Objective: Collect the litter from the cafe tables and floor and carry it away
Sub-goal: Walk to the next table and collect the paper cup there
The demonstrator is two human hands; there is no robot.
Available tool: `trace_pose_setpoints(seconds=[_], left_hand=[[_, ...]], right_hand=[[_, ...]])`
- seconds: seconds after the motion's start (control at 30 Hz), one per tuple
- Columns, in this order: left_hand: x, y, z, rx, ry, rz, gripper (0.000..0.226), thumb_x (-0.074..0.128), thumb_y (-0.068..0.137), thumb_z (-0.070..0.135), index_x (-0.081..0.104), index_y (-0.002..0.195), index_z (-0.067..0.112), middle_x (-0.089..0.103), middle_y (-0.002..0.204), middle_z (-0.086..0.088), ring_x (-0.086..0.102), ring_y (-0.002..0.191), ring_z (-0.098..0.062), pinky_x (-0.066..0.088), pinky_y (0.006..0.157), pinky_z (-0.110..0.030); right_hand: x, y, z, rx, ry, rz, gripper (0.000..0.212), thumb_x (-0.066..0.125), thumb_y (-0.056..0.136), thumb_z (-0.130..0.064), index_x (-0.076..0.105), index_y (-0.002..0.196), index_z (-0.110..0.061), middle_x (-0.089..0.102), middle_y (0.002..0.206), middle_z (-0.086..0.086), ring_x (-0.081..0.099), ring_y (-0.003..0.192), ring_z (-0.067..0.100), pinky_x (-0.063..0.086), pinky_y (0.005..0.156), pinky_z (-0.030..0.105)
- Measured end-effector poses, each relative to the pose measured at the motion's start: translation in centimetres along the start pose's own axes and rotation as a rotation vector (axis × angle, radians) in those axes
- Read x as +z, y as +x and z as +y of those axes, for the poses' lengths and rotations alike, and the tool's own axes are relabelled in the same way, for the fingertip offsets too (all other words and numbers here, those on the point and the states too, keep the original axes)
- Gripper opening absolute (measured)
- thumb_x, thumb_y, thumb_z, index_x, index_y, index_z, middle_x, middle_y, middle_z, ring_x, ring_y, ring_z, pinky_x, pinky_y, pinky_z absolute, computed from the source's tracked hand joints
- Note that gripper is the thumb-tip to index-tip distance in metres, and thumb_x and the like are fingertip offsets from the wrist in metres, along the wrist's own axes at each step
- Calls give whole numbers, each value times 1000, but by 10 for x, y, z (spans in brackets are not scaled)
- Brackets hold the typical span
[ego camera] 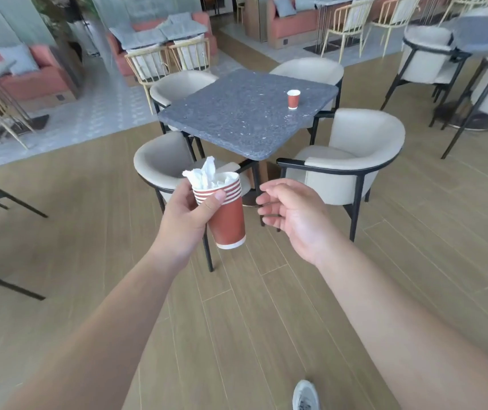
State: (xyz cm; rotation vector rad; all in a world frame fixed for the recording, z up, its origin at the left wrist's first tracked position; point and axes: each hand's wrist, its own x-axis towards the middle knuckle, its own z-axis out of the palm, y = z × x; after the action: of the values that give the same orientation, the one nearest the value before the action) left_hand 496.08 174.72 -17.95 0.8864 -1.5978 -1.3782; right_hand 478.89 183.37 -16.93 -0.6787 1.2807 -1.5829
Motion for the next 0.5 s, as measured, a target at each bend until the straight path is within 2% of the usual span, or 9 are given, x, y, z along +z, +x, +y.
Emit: trace_pose_setpoints(seconds=[0.07, 0.17, 0.23, 0.5], left_hand=[[23, 30, 4, 13, 9, -1, 50, 73, 84, 40, 62, 128, 19, 76, 116, 8, 71, 107, -10, 56, 80, -21], [53, 70, 6, 31, -4, -22, 53, 72, 86, 34, 59, 133, 12, 73, 123, -2, 68, 117, -21, 57, 94, -34], [69, 94, 5, 38, -7, -34, 55, 71, 86, 33, 57, 134, 9, 71, 127, -6, 66, 120, -25, 55, 99, -37], [88, 178, -8, 35, -29, -8, 47, 71, 87, 30, 59, 129, 13, 72, 124, -5, 67, 119, -26, 55, 99, -41]], right_hand=[[-22, 29, -17, -12, 3, -10, 19, 62, 72, -27, 69, 87, -17, 71, 73, -2, 64, 65, 12, 50, 58, 22], [-51, 66, -37, -32, 14, 7, 9, 63, 83, -20, 69, 88, -15, 70, 73, -1, 63, 67, 14, 50, 60, 24], [-65, 86, -45, -36, 20, 24, 9, 62, 85, -19, 68, 90, -14, 70, 74, 0, 63, 68, 15, 50, 61, 24], [-82, 169, -60, -42, 20, 49, 9, 58, 90, -14, 66, 93, -11, 68, 73, -1, 61, 65, 13, 49, 60, 22]])
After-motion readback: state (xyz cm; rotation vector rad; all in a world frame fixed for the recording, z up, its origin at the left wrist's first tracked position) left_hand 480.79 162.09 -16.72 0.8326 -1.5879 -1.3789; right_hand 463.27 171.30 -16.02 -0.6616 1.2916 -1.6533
